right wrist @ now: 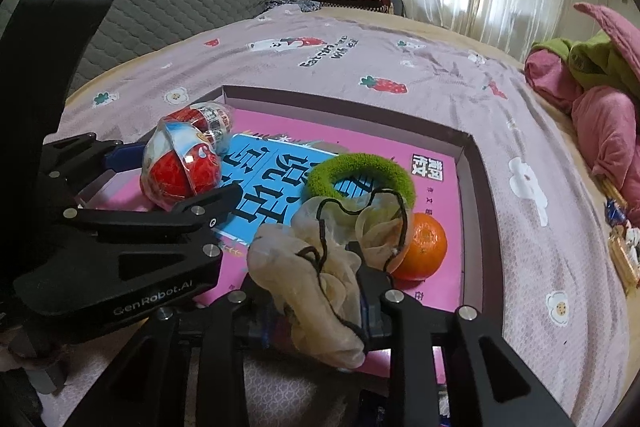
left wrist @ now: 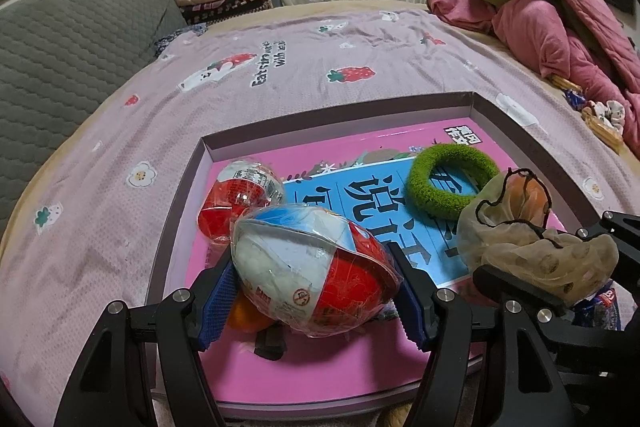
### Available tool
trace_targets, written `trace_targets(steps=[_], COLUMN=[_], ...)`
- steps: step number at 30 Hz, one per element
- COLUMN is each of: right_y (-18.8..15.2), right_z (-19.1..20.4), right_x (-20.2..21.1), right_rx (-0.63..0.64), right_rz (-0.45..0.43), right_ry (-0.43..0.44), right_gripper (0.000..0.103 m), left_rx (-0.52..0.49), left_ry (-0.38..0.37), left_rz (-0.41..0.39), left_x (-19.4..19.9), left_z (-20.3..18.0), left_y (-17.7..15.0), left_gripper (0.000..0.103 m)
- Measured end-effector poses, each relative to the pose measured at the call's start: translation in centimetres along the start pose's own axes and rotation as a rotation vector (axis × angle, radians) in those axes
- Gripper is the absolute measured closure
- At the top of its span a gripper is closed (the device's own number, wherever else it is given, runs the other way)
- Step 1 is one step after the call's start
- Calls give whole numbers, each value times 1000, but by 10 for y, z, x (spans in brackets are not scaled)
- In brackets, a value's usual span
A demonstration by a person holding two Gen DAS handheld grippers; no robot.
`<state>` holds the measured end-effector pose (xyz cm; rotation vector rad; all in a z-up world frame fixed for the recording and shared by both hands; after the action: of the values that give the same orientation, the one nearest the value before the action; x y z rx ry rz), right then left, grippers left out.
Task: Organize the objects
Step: 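Lower the capsule and mesh cloth onto the book in the tray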
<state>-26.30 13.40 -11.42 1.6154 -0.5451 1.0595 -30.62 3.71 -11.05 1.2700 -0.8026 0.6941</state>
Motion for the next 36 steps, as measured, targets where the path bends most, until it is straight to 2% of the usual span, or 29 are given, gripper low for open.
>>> trace_targets(steps=[10, 16, 21, 36], right_y=[-4, -3, 0, 13], right_z=[1, -2, -8, -23], right_x=[4, 11, 16, 34], right_rx=[23, 31, 12, -41], right_rz=[9, -5, -16, -106], right_ry=[-18, -25, -36, -45], right_gripper=[62, 53, 49, 38], left_rx=[-9, 13, 11, 25], left_ry=[-7, -56, -52, -73], left_rz=[5, 19, 15, -20], left_x=[4, 7, 10, 21], left_z=[-2, -2, -2, 2], left_y=[-3, -4, -4, 3], left_gripper=[32, 32, 32, 31])
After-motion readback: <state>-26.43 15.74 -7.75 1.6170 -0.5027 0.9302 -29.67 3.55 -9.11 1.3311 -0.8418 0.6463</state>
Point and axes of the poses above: each gripper's, at about its wrist camera, not at the fingertips, and x roughly against the way its jaws point, z to its left, y to its top, the point moved 9 cm from there along -x, roughly the way its jaws point, and after that the axes turned 11 degrees about z, right-handed, at the moved point
